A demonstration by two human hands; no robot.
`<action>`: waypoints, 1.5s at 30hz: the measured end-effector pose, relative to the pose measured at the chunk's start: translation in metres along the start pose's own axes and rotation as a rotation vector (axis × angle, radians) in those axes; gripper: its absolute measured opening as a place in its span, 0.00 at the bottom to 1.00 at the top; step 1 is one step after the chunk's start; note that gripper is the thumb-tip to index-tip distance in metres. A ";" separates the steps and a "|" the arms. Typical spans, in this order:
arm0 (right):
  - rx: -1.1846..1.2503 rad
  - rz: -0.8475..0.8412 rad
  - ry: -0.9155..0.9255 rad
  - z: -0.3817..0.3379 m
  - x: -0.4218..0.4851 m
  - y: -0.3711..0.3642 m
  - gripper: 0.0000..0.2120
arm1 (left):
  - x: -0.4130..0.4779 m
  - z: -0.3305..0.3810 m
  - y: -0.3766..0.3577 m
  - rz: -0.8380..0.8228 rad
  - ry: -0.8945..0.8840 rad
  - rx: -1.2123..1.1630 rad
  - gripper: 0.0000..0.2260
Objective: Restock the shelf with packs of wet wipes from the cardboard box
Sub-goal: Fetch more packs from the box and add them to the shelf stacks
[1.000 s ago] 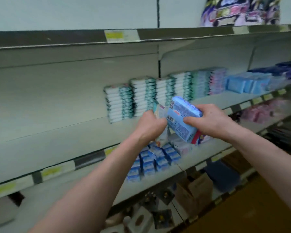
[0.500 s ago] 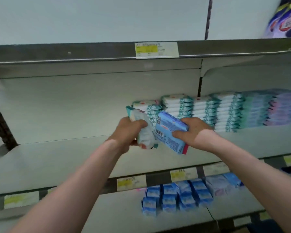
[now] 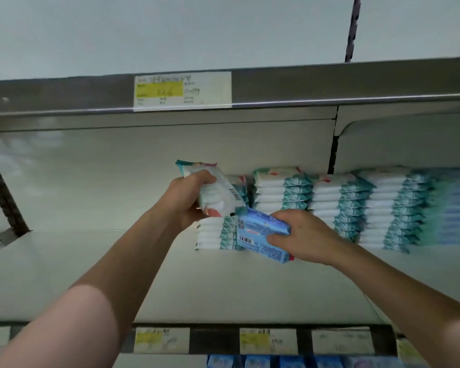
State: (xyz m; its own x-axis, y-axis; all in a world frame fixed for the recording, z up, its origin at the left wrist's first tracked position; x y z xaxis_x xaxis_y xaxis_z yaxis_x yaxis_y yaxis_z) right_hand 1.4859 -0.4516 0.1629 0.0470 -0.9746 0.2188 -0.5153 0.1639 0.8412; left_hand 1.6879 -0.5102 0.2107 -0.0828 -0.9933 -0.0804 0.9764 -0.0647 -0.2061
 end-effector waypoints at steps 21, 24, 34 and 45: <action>0.159 -0.073 0.035 0.025 0.011 0.047 0.09 | 0.059 0.025 -0.097 -0.181 0.111 -0.089 0.02; 0.080 -0.022 0.064 0.026 0.003 0.066 0.15 | 0.065 0.019 -0.125 -0.220 0.107 -0.027 0.05; 0.129 -0.060 -0.137 0.077 -0.014 0.109 0.19 | 0.069 -0.004 -0.176 -0.452 0.150 0.146 0.09; 0.174 0.000 -0.134 0.089 -0.022 0.136 0.12 | 0.070 -0.022 -0.180 -0.510 0.007 0.111 0.15</action>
State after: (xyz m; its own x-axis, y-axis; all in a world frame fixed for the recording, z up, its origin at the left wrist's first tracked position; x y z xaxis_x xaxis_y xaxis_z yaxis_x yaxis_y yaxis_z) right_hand 1.3385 -0.4211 0.2281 -0.0611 -0.9880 0.1416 -0.6561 0.1467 0.7403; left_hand 1.5018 -0.5663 0.2210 -0.5544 -0.8323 -0.0032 0.8268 -0.5503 -0.1163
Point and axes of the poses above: each hand's wrist, its own x-axis towards the middle knuckle, its own y-axis out of the back of the hand, z = x × y, the point moved 2 cm from there along x, towards the middle knuckle, and after that the axes turned 2 degrees about z, right-handed, at the moved point
